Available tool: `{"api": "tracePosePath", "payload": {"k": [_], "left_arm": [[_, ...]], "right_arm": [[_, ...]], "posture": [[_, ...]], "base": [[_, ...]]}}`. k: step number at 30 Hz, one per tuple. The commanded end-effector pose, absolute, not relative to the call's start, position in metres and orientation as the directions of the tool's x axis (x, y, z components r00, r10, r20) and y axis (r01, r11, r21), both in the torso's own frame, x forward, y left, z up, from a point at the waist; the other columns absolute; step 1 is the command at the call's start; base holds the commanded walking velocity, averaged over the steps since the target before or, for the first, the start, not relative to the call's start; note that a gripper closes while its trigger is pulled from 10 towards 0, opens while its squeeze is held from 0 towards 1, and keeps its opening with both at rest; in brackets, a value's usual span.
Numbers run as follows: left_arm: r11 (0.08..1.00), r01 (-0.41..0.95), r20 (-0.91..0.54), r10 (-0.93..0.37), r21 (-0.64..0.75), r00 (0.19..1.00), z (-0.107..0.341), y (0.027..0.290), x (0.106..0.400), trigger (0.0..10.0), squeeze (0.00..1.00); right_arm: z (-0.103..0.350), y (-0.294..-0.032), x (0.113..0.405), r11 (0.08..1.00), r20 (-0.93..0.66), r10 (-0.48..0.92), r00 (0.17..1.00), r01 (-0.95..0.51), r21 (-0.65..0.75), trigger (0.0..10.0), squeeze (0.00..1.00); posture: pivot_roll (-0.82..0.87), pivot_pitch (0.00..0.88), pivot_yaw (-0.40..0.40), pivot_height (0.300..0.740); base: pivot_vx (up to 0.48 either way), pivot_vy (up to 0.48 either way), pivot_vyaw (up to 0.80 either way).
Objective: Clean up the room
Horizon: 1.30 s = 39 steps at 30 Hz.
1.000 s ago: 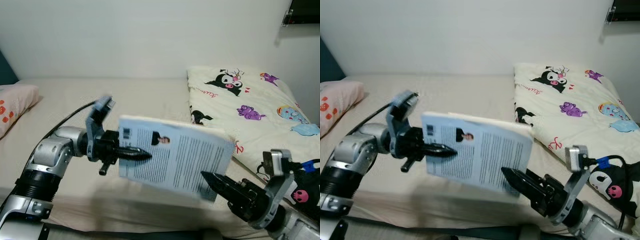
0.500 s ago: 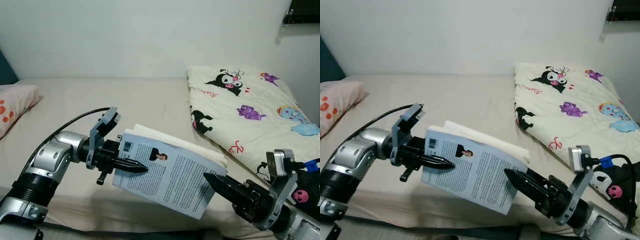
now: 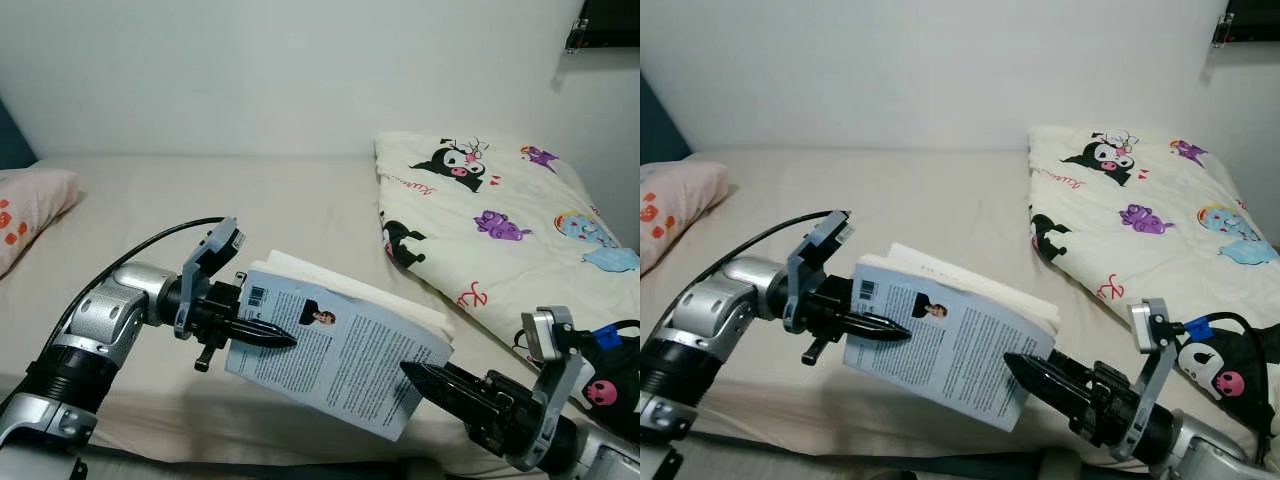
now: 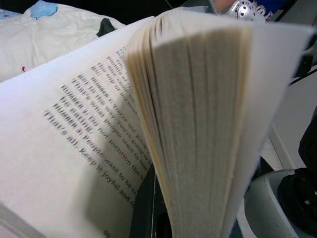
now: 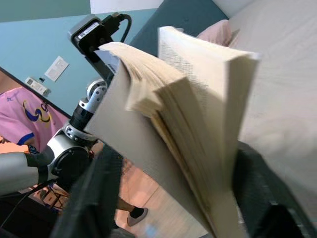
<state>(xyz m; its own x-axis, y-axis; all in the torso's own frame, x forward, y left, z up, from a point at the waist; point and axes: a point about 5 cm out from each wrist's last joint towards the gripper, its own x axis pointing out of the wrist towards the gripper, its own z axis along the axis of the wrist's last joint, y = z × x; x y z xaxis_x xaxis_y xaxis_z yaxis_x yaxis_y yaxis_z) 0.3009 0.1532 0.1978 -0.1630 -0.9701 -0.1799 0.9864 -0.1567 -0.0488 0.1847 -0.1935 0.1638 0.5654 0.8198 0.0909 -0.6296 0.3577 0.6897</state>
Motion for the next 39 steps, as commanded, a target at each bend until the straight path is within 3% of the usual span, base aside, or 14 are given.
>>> {"api": "tracePosePath", "payload": {"k": [1, 2, 4, 5, 7, 8, 24, 25, 32, 33, 34, 36, 38, 39], "left_arm": [[-0.148, 0.989, -0.194, -0.969, -0.029, -0.151, 0.204, 0.161, 0.303, 0.0, 0.0], [-0.15, 0.988, -0.194, -0.969, -0.03, -0.153, 0.204, 0.16, 0.302, 0.0, 0.0], [-0.151, 0.988, -0.194, -0.969, -0.03, -0.154, 0.204, 0.16, 0.302, 0.0, 0.0], [-0.153, 0.988, -0.195, -0.968, -0.03, -0.156, 0.204, 0.16, 0.302, 0.0, 0.0], [-0.153, 0.988, -0.195, -0.968, -0.03, -0.156, 0.204, 0.16, 0.302, 0.0, 0.0], [-0.154, 0.988, -0.193, -0.968, -0.03, -0.157, 0.204, 0.16, 0.302, 0.0, 0.0], [-0.16, 0.985, -0.127, -0.978, -0.066, -0.167, 0.198, 0.154, 0.302, 0.0, 0.0], [-0.11, 0.991, -0.108, -0.987, -0.078, -0.118, 0.193, 0.151, 0.306, 10.0, 1.0], [0.158, 0.965, -0.093, -0.986, -0.208, 0.141, 0.154, 0.162, 0.322, 10.0, 1.0], [0.289, 0.93, -0.13, -0.955, -0.226, 0.265, 0.142, 0.172, 0.328, 10.0, 1.0], [0.289, 0.93, -0.13, -0.955, -0.226, 0.265, 0.142, 0.172, 0.328, 10.0, 1.0], [0.593, 0.775, -0.236, -0.802, -0.217, 0.548, 0.115, 0.2, 0.337, 10.0, 1.0], [0.661, 0.722, -0.263, -0.748, -0.204, 0.61, 0.109, 0.207, 0.339, 10.0, 1.0], [0.829, 0.53, -0.33, -0.557, -0.176, 0.762, 0.098, 0.227, 0.341, 10.0, 1.0]], "right_arm": [[0.163, -0.19, 0.186, 0.367, 0.074, 0.828, 0.556, -0.637, 0.678, 0.0, 0.0], [0.161, -0.19, 0.187, 0.383, 0.059, 0.825, 0.562, -0.633, 0.673, 10.0, 0.0], [0.16, -0.19, 0.188, 0.394, 0.049, 0.822, 0.567, -0.629, 0.67, 10.0, 0.0], [0.161, -0.189, 0.189, 0.386, 0.062, 0.822, 0.565, -0.635, 0.669, 4.4, 0.0], [0.161, -0.189, 0.189, 0.386, 0.062, 0.822, 0.565, -0.635, 0.669, 4.4, 0.0], [0.163, -0.189, 0.189, 0.376, 0.076, 0.824, 0.562, -0.641, 0.669, 0.0, 0.0], [0.164, -0.188, 0.191, 0.374, 0.085, 0.821, 0.564, -0.645, 0.666, 0.0, 0.0], [0.164, -0.188, 0.192, 0.38, 0.086, 0.816, 0.571, -0.643, 0.664, 0.0, 0.0], [0.159, -0.195, 0.203, 0.465, 0.068, 0.749, 0.659, -0.596, 0.654, 0.0, 0.0], [0.158, -0.201, 0.207, 0.5, 0.067, 0.711, 0.7, -0.571, 0.651, 0.0, 0.0], [0.158, -0.201, 0.207, 0.5, 0.067, 0.711, 0.7, -0.571, 0.651, 0.0, 0.0], [0.151, -0.213, 0.216, 0.582, 0.033, 0.624, 0.781, -0.492, 0.647, 0.0, 0.0], [0.149, -0.215, 0.217, 0.603, 0.018, 0.603, 0.797, -0.471, 0.644, 0.0, 0.0], [0.144, -0.22, 0.221, 0.643, 0.001, 0.558, 0.83, -0.433, 0.632, 0.0, 0.0]], "posture": [[-0.07, 0.0, 0.063, 0.591], [-0.07, 0.0, 0.063, 0.591], [-0.07, 0.0, 0.063, 0.591], [-0.07, 0.0, 0.063, 0.591], [-0.07, 0.0, 0.063, 0.591], [-0.07, 0.0, 0.062, 0.591], [-0.08, 0.0, 0.057, 0.591], [-0.08, 0.0, 0.057, 0.591], [-0.08, 0.0, 0.057, 0.591], [-0.08, 0.0, 0.058, 0.591], [-0.08, 0.0, 0.058, 0.591], [-0.07, 0.0, 0.059, 0.591], [-0.07, 0.0, 0.059, 0.591], [-0.07, 0.0, 0.062, 0.591]], "base": [[0.0, 0.0, 0.0], [0.0, 0.0, 0.0], [0.0, 0.0, 0.0], [0.0, 0.0, 0.0], [0.0, 0.0, 0.0], [0.0, 0.0, 0.0], [0.0, 0.0, 0.0], [0.0, 0.0, 0.0], [0.0, 0.0, 0.0], [0.0, 0.0, 0.0], [0.0, 0.0, 0.0], [0.0, 0.0, 0.0], [0.0, 0.0, 0.0], [0.0, 0.0, 0.0]]}}
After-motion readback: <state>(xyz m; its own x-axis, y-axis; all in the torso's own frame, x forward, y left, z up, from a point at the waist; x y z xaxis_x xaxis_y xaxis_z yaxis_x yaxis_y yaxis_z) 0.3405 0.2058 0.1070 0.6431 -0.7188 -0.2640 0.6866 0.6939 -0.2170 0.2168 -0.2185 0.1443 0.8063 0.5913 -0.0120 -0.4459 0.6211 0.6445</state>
